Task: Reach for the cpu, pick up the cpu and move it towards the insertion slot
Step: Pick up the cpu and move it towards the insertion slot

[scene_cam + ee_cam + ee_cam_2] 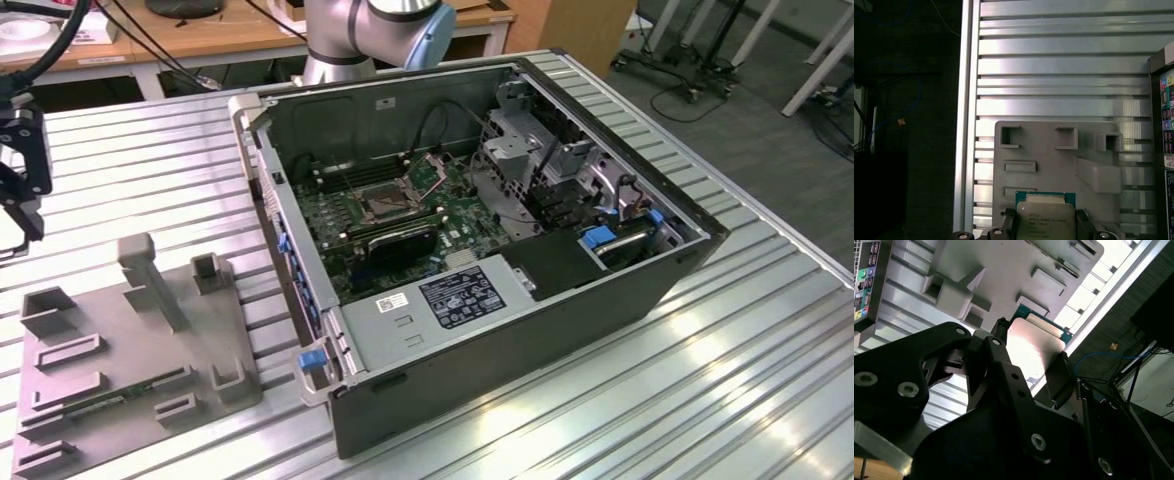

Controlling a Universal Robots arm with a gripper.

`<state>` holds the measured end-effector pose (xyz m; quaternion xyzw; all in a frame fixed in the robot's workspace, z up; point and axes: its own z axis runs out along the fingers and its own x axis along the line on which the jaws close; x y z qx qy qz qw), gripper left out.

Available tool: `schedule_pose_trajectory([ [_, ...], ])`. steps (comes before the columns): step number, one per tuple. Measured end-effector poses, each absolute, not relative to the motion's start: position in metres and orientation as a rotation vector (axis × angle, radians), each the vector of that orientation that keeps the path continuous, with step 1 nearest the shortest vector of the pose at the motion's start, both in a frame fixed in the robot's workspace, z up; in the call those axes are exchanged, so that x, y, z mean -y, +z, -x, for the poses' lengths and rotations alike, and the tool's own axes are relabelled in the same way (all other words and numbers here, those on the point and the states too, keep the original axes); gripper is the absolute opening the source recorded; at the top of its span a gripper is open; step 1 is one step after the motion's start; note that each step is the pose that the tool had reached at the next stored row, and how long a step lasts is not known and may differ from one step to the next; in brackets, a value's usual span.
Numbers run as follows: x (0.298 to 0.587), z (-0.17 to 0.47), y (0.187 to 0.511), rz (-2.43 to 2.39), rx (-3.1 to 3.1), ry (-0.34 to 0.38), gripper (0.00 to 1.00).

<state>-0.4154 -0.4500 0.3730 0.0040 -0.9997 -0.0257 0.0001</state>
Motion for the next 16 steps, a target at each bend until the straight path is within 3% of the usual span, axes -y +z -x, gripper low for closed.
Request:
schedule_pose_trajectory([
  [16,0.4500,0.4101,0.3762,-0.012,3.140,-0.081,0.55],
])
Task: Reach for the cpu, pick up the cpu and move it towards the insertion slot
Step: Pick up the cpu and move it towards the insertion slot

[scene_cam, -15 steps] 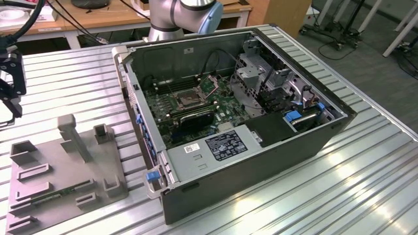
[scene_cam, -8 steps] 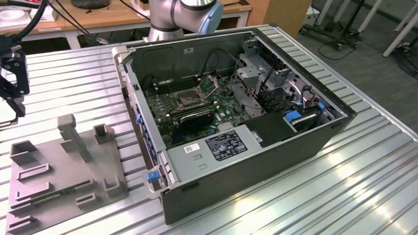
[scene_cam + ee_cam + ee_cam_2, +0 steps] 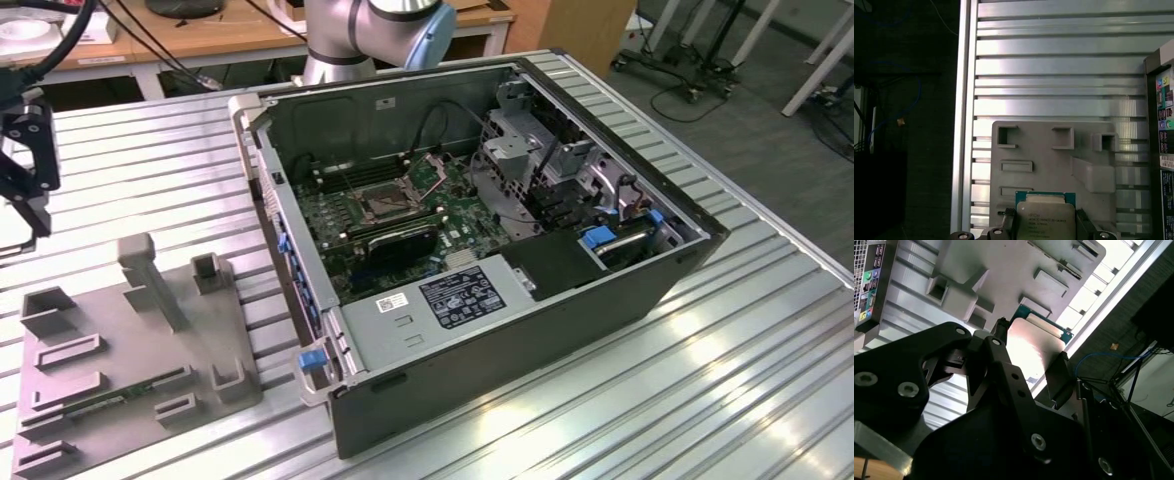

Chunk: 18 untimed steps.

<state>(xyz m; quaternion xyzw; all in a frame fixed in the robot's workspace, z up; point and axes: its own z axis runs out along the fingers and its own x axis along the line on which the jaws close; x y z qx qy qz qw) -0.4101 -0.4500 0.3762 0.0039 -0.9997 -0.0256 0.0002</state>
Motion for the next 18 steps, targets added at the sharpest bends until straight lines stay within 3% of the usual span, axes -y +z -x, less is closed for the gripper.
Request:
schedule_pose_trajectory([
  [18,0.450,0.398,0.383,-0.012,3.139,-0.089,0.55],
])
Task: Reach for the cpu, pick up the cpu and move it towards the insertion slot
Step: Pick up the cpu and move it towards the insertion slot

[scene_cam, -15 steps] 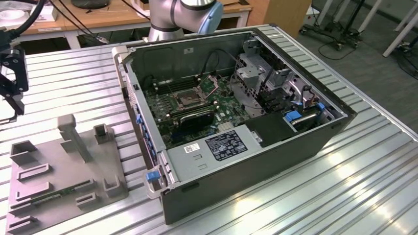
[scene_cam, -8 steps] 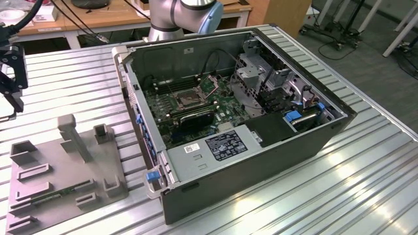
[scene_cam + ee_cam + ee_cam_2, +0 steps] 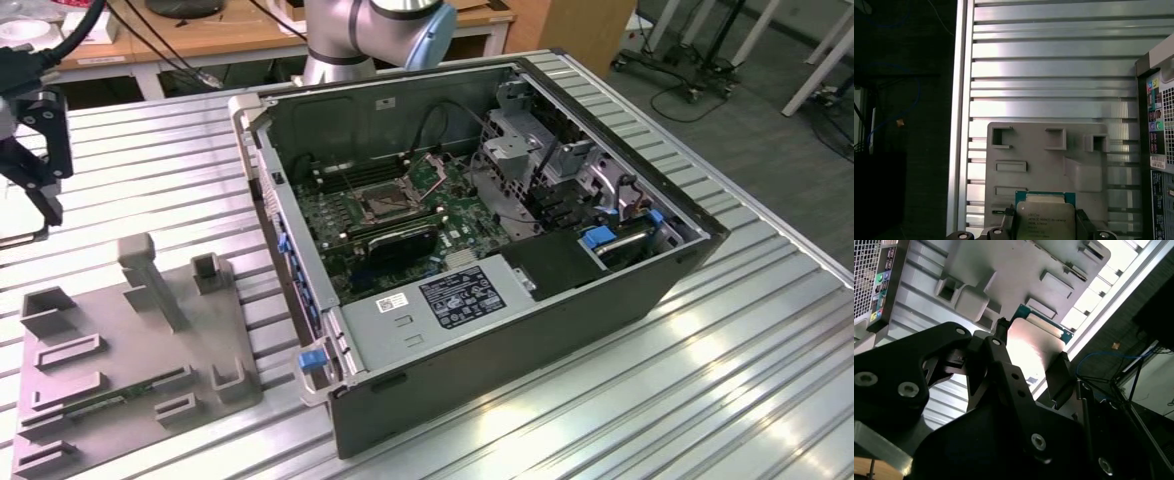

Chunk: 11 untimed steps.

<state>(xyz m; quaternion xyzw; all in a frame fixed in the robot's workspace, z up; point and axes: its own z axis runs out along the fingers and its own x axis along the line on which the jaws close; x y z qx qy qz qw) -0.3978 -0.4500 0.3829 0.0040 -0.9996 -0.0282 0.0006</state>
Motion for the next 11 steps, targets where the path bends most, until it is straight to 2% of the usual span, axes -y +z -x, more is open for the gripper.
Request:
schedule_pose_trajectory([
  [11,0.4500,0.3953,0.3829,-0.012,3.139,-0.089,0.55],
])
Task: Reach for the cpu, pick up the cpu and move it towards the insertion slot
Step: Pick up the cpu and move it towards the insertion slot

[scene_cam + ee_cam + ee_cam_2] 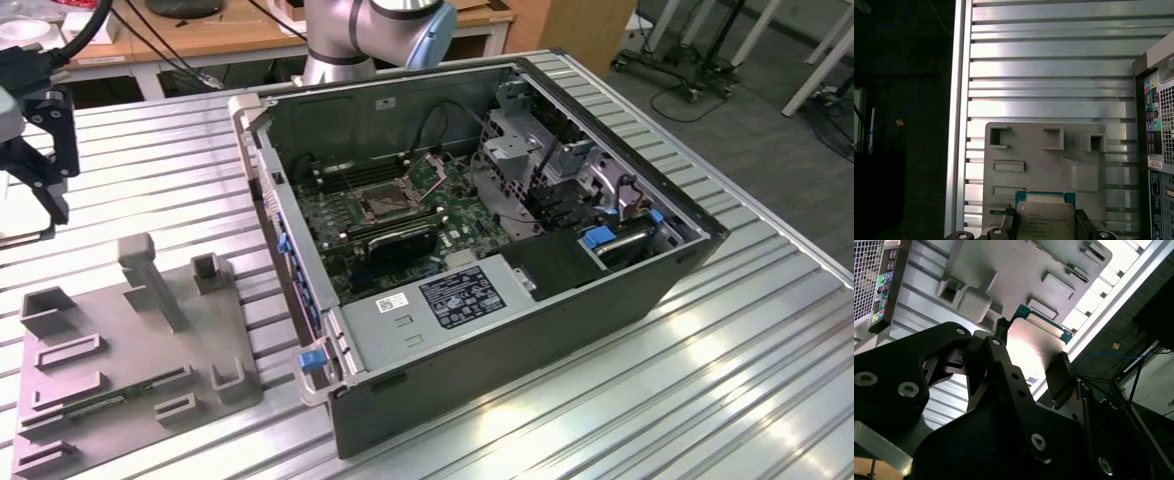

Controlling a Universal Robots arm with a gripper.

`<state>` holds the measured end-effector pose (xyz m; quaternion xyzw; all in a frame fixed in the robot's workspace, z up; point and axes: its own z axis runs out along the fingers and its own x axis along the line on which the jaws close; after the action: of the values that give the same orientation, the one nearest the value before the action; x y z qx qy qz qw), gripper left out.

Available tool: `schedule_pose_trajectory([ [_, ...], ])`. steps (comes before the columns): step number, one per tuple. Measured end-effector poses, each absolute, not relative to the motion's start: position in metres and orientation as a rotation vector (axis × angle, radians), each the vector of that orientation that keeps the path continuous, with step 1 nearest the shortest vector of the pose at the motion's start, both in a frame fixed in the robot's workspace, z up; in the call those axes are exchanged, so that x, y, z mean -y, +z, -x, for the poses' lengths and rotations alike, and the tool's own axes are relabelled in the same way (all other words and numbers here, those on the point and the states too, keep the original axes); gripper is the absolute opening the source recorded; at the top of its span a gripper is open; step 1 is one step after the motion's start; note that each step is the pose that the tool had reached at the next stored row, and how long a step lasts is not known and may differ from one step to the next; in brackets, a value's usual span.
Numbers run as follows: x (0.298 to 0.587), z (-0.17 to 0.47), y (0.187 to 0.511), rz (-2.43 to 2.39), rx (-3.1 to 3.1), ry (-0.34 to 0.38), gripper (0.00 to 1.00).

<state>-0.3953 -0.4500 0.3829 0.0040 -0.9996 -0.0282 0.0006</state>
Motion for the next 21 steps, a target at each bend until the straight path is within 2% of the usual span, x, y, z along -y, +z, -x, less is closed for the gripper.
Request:
schedule_pose_trajectory([
  [21,0.450,0.378,0.383,-0.012,3.139,-0.087,0.55],
])
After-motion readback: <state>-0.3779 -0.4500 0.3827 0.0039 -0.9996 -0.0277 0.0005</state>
